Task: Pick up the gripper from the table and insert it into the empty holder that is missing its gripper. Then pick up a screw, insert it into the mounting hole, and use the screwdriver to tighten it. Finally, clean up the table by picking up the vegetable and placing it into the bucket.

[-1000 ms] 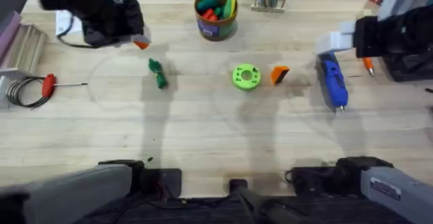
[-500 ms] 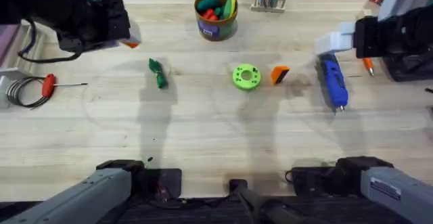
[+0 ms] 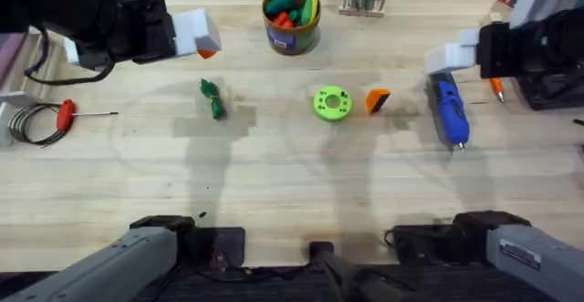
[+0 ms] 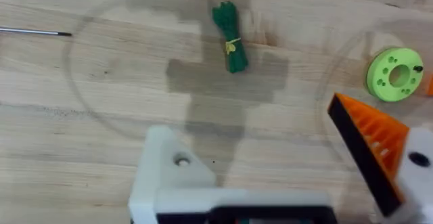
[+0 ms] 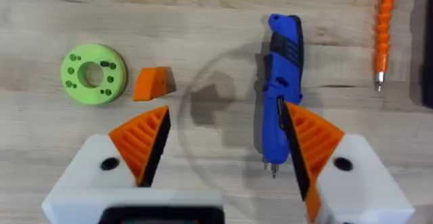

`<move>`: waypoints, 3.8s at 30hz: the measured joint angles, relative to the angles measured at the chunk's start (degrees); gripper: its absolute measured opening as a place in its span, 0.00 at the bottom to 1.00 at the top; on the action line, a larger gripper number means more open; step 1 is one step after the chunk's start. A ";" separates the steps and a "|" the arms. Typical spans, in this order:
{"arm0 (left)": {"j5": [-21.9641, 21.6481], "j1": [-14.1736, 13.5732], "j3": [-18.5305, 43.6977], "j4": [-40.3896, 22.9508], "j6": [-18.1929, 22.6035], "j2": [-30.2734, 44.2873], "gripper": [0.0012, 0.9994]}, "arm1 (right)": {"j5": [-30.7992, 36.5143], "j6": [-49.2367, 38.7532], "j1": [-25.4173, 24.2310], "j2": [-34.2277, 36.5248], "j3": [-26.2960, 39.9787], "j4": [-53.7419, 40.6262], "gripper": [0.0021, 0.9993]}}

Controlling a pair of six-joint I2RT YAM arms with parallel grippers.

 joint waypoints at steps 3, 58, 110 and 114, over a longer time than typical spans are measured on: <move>0.00 0.01 0.00 -0.22 0.00 0.00 0.99 | 0.00 0.00 0.00 -0.01 0.00 0.00 0.99; 1.79 0.01 -60.74 68.76 14.53 -55.37 0.99 | 0.00 0.01 0.00 0.01 0.00 0.00 0.99; 63.94 0.06 -77.29 65.59 15.02 -70.69 0.99 | 0.00 0.00 0.00 0.01 0.00 0.00 0.99; 64.17 0.06 -77.29 65.57 14.99 -70.69 0.99 | 0.00 0.01 0.00 -0.01 0.00 0.00 0.99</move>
